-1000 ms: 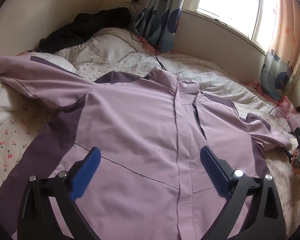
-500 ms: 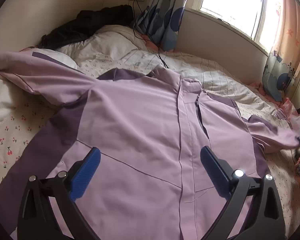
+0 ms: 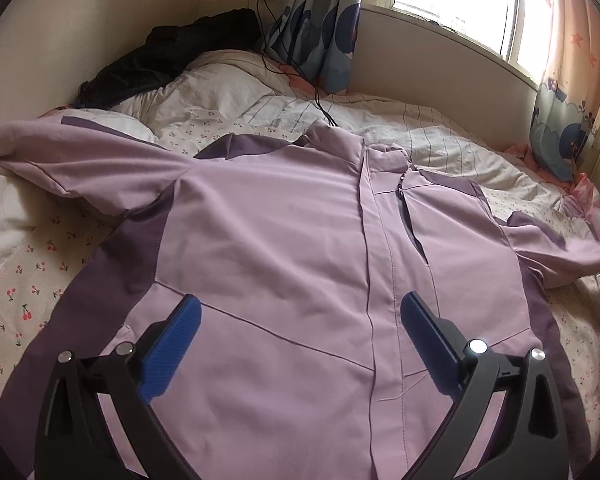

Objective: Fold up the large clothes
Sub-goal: 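Grasp the sleeve cuff with the right gripper and lift it up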

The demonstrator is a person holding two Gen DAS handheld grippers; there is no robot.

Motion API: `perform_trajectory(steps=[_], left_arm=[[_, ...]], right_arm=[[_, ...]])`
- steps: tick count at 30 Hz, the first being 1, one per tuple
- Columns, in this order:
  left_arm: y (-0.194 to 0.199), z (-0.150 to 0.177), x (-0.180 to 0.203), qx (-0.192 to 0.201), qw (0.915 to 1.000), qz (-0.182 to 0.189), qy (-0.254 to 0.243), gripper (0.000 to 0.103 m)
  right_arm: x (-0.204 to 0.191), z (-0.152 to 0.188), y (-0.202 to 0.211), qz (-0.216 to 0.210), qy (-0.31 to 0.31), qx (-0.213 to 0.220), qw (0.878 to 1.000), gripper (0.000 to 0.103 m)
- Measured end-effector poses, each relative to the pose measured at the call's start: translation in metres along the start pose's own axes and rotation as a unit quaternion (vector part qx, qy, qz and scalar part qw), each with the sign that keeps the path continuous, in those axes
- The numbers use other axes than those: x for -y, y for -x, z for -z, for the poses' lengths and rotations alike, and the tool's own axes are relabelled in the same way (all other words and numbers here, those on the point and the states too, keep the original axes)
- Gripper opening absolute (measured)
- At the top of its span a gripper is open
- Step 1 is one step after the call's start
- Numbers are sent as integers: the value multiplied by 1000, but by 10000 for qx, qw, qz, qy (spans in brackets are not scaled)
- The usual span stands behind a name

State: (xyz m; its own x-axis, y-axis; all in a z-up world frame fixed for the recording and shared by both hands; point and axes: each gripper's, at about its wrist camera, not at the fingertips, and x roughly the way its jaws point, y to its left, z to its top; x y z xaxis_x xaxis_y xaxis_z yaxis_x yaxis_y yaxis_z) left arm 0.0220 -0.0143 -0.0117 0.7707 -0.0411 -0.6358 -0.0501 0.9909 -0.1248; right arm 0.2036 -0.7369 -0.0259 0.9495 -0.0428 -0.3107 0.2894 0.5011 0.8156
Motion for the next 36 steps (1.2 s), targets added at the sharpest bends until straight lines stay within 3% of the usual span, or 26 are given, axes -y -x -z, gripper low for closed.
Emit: perform_trajectory(steps=[8, 18, 27, 36], left_arm=[[4, -1, 10, 34, 9990, -228, -393, 96], [7, -2, 12, -77, 9989, -96, -451, 96], [12, -9, 3, -90, 9995, -52, -311, 96], [16, -15, -5, -101, 9997, -53, -195, 96]], right_arm=[[-71, 6, 35, -223, 419, 176, 9987, 15], [-164, 24, 39, -604, 869, 112, 9943, 15], [-263, 70, 32, -1145, 1372, -214, 9837, 15], [-329, 131, 18, -1640, 1728, -664, 9689, 15]])
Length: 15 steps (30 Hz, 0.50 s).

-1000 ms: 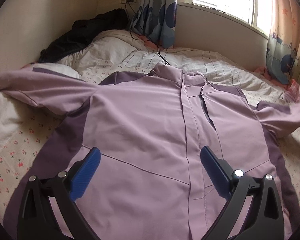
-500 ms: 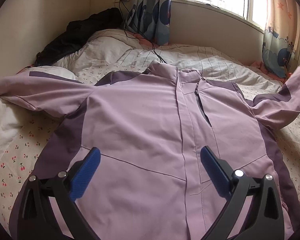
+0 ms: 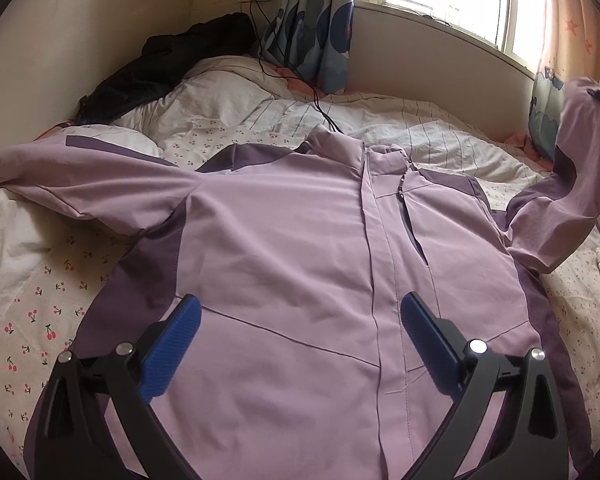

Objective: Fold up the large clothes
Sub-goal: 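Grasp the sleeve cuff with the right gripper and lift it up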

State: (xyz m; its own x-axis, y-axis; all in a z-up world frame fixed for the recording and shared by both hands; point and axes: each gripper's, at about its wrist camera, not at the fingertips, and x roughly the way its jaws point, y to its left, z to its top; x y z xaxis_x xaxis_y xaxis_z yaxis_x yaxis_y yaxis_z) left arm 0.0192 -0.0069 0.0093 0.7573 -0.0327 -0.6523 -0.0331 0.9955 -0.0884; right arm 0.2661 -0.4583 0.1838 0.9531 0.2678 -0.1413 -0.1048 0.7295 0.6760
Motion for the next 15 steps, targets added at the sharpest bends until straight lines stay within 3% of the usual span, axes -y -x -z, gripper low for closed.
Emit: perform_trajectory(steps=[15], left_arm=[[4, -5, -12, 6, 9998, 53, 214, 96]], right_arm=[[-122, 95, -72, -949, 456, -866, 9907, 15]])
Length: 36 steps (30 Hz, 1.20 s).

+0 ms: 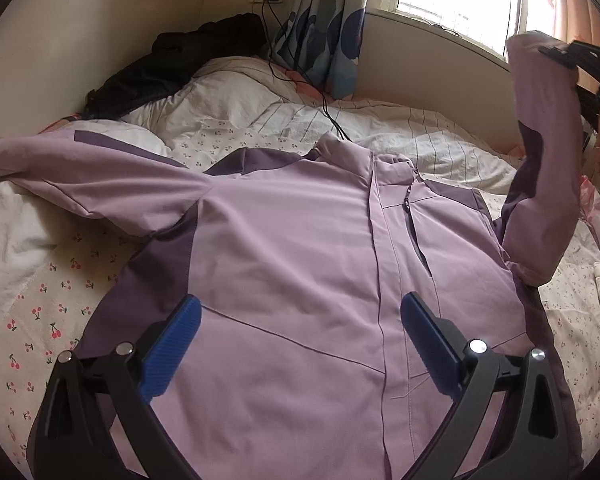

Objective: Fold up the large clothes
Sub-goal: 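Grasp the sleeve cuff with the right gripper and lift it up, then lay the held sleeve across the jacket body and open the right gripper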

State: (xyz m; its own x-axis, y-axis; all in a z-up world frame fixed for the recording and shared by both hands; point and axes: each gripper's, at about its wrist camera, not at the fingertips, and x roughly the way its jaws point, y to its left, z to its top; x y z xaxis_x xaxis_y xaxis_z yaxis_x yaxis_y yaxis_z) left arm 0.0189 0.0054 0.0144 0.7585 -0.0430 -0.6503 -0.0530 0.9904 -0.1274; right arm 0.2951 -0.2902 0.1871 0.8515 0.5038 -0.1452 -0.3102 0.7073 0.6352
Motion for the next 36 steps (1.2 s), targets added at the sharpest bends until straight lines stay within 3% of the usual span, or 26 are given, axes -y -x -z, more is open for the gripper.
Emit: perform_trajectory(steps=[4, 8, 16, 22, 26, 28, 29, 32, 34, 36], left_arm=[[-1, -4, -9, -45, 9999, 36, 113, 96], [6, -17, -37, 131, 9989, -236, 393, 96], [21, -40, -115, 410, 9866, -795, 1364, 96], [29, -44, -141, 524, 9804, -873, 1685, 96], [30, -43, -148, 479, 9788, -774, 1835, 96], [29, -43, -149, 449, 9785, -737, 1873, 96], [28, -43, -149, 439, 9785, -721, 1882, 96], [27, -42, -150, 416, 9783, -717, 1898, 96], [25, -42, -152, 393, 9776, -690, 1947, 96], [24, -42, -155, 374, 9764, -666, 2018, 96]], right_arm=[[-23, 26, -22, -71, 190, -134, 9997, 15], [-38, 61, -50, -125, 293, -340, 9989, 15], [-58, 157, -121, 44, 546, -948, 9940, 15], [-64, 238, -161, 222, 813, -1481, 9854, 15], [-66, 296, -171, 325, 1359, -1990, 9700, 17], [-65, 324, -183, 398, 1521, -2494, 9556, 26], [-63, 336, -190, 438, 1549, -2758, 9476, 43], [-70, 366, -203, 592, 1956, -3277, 9224, 68], [-88, 371, -198, 161, 2086, -3377, 9177, 90], [-100, 365, -189, -256, 2070, -3323, 9198, 91]])
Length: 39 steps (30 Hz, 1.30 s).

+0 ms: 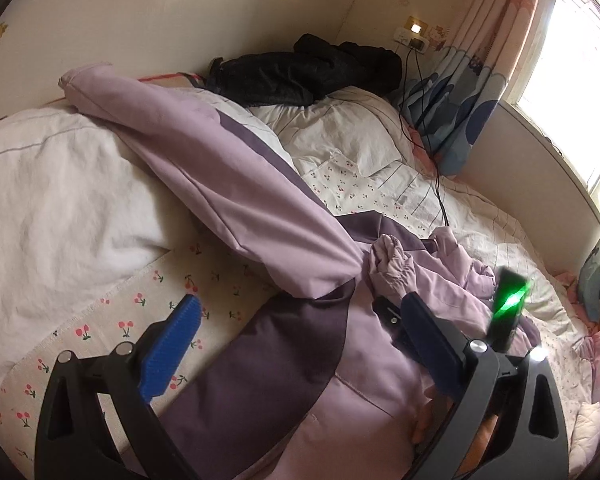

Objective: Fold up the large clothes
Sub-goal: 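Lay the held sleeve across the jacket body and open the right gripper, then grasp the other sleeve cuff with the left gripper and lift it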

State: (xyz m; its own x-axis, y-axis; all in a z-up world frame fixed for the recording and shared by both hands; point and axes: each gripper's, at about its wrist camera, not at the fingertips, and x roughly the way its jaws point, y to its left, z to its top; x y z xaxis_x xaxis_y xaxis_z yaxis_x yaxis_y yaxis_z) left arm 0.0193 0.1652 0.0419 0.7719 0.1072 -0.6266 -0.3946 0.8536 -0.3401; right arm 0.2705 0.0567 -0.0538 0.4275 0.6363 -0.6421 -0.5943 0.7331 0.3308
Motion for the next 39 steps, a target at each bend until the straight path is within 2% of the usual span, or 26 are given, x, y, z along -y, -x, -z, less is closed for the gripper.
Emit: perform_trajectory(steps=[3, 4, 6, 7, 8, 9, 10, 11, 13, 16, 18, 19, 20, 21, 22, 23, 27, 29, 32, 34, 36, 37, 39], left_arm=[[1, 0, -2, -1, 10000, 22, 66, 96], [2, 0, -2, 11, 10000, 22, 72, 96], [2, 0, -2, 18, 10000, 28, 69, 96], [1, 0, -1, 8, 10000, 34, 58, 96], [1, 1, 0, -2, 10000, 42, 39, 96], [0, 1, 1, -14, 10000, 45, 3, 96], [-1, 2, 2, -34, 10000, 42, -41, 96], [-2, 2, 2, -52, 10000, 43, -66, 96], [-4, 1, 1, -87, 9999, 41, -61, 96], [-6, 1, -2, -136, 9999, 54, 19, 96], [-5, 1, -3, -123, 9999, 52, 72, 96], [-5, 1, -3, -120, 9999, 52, 81, 96], [-5, 1, -3, -126, 9999, 56, 78, 96], [-6, 2, -2, -136, 9999, 62, 58, 96], [-6, 2, 0, -136, 9999, 66, 29, 96], [-6, 2, 1, -127, 9999, 82, -2, 96], [5, -10, -10, 92, 9996, 244, 136, 96], [15, -25, -25, 335, 9986, 355, 224, 96], [32, -69, -74, 849, 9955, 77, 405, 96], [34, -99, -111, 989, 9930, -63, 648, 96], [28, -136, -157, 951, 9912, -51, 923, 96], [25, -152, -177, 937, 9899, -96, 1062, 96], [19, -181, -215, 887, 9868, -256, 1333, 96]], right_arm=[[-3, -10, 21, -319, -216, 608, 9974, 91], [5, -14, 24, -396, -591, 842, 9939, 91], [25, -20, 20, -313, -1301, 1030, 9856, 91], [37, -21, 8, -267, -1621, 887, 9824, 91], [47, -19, -20, -232, -1911, 302, 9808, 92], [53, -20, -39, -123, -1978, -200, 9800, 92], [48, -21, -49, 23, -1746, -489, 9834, 92], [44, -25, -44, 17, -1574, -451, 9865, 92], [41, -33, -14, -306, -1495, -52, 9883, 92], [52, -29, 67, 286, -1232, 989, 9870, 92], [71, -20, 107, 893, -1296, 1474, 9765, 93], [91, -9, 124, 1393, -1494, 1582, 9660, 96], [111, -1, 128, 1732, -1750, 1441, 9584, 96], [146, 9, 113, 1938, -2171, 694, 9542, 96], [165, 17, 98, 1801, -2355, 42, 9550, 95], [174, 24, 92, 1780, -2355, -259, 9551, 84], [138, 29, 143, 1498, -2032, 412, 9667, 82], [105, 49, 173, 1297, -1725, 532, 9750, 87], [64, 89, 211, 1114, -1549, 826, 9781, 95], [52, 120, 228, 1031, -1587, 973, 9771, 95], [52, 147, 234, 894, -1898, 1060, 9720, 95], [61, 160, 229, 738, -2158, 1064, 9678, 95], [73, 166, 217, 706, -2504, 853, 9618, 95]])
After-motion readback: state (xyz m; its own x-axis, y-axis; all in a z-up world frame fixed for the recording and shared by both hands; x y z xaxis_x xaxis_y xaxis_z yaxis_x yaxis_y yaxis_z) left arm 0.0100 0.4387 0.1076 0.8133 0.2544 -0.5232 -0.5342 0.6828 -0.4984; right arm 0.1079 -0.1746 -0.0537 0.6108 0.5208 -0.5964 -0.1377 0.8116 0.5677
